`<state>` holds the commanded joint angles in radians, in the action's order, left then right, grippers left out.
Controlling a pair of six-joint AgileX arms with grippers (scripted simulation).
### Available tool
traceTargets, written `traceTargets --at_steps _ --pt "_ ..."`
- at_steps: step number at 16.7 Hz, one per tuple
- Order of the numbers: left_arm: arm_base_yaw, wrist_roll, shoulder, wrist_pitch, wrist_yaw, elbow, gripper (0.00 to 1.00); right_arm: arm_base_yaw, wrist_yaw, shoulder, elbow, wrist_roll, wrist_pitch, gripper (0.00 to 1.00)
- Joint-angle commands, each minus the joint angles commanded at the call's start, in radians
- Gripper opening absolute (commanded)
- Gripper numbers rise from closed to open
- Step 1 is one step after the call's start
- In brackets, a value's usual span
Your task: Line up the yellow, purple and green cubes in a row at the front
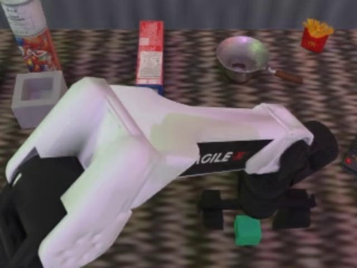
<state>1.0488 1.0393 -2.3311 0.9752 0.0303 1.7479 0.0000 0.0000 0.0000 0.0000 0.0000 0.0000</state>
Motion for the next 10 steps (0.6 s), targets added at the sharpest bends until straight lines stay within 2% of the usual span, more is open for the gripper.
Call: traceTargets --at_steps 6,10 --pt "0.001 0.0 0.005 0.018 0.0 0.015 1.0 0.0 0.0 0.0 0.0 0.0 0.0 1.0" --pt "-0.008 0.007 0.042 0.157 0.0 0.106 1.0 0.0 0.0 0.0 0.0 0.0 0.0 1.0"
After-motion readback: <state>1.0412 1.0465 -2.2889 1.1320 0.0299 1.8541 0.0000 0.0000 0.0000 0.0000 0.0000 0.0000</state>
